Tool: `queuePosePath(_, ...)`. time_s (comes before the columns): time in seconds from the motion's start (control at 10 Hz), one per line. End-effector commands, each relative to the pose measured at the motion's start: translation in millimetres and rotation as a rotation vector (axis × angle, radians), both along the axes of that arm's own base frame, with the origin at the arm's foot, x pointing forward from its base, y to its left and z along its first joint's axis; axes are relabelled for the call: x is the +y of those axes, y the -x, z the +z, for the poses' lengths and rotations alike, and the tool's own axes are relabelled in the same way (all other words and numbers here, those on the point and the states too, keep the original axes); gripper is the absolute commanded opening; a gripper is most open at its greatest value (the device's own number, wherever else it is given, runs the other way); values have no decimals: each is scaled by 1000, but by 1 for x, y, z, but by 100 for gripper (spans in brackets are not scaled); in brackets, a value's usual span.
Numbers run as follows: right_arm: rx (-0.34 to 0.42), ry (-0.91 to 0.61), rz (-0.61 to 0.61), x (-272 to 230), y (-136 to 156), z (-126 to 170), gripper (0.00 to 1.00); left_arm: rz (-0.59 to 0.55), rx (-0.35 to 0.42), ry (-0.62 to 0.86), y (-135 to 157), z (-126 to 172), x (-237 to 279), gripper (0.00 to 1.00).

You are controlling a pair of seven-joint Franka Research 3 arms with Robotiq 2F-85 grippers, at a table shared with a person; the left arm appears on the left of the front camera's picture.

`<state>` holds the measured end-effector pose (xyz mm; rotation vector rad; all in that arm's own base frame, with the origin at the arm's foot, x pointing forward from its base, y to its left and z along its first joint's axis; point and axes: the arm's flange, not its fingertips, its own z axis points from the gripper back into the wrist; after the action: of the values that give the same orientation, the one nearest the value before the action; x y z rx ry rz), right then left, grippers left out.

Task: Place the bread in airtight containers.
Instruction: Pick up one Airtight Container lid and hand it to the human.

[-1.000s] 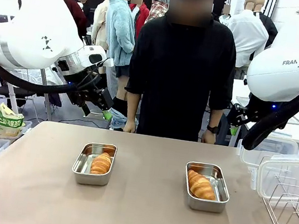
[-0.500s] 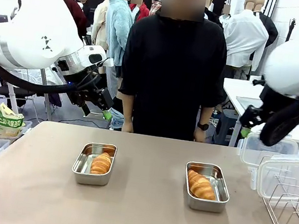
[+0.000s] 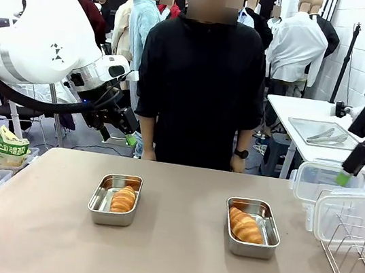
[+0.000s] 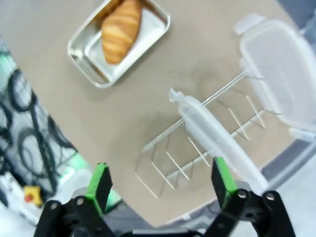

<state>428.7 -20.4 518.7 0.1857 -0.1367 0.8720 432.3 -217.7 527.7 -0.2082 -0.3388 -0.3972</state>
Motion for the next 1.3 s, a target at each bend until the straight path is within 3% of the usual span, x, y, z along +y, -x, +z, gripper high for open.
queuePosePath(0.0,14,99,157,-5,-16,6,100,7,-4,-7,1,1,1,90)
queuePosePath(0.4,-21,164,418,-5,-25,2,100,7,-4,-7,1,1,1,90)
queuePosePath(0.5,-25,160,418,-3,-29,4,100,7,-4,-7,1,1,1,90)
queuePosePath(0.6,12,85,227,4,-37,12,100,7,-4,-7,1,1,1,90)
queuePosePath(0.7,-5,153,398,1,-21,2,100,7,-4,-7,1,1,1,90)
queuePosePath(0.9,-9,134,355,2,-26,7,100,7,-4,-7,1,1,1,90)
queuePosePath(1.0,-127,188,534,29,-30,8,100,7,-4,-7,1,1,1,90)
queuePosePath(1.2,-146,217,858,32,-54,-9,100,7,-4,-7,1,1,1,90)
